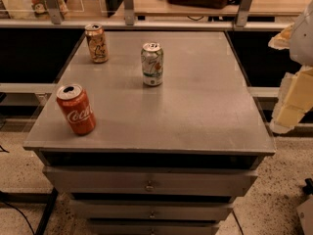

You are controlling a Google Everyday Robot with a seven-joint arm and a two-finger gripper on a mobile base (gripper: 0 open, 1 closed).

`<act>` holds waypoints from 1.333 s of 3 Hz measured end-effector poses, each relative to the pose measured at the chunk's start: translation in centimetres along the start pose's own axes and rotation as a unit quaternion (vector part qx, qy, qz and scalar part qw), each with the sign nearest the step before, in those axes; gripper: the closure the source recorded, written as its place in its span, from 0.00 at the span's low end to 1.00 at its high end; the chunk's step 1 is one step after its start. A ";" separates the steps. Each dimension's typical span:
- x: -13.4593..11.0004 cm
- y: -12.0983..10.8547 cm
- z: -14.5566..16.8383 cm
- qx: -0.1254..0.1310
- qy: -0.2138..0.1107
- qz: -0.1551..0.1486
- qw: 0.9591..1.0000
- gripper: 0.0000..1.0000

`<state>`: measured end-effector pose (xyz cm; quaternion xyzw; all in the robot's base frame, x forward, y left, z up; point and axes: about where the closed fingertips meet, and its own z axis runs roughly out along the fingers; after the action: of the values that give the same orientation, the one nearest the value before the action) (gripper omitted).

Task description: Pick 7up can

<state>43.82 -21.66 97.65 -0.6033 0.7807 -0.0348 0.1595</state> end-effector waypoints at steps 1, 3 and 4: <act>0.0 0.0 0.0 0.000 0.000 0.000 1.000 0.00; -3.3 -3.3 2.9 -0.009 -0.034 -0.017 0.999 0.00; -6.0 -5.7 5.3 -0.018 -0.077 -0.015 0.997 0.00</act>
Offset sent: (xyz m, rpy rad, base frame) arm 0.0370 0.0252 -0.0129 0.0286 0.0087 0.0612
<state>51.99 -16.74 95.32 -0.6186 0.7574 0.0236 0.2075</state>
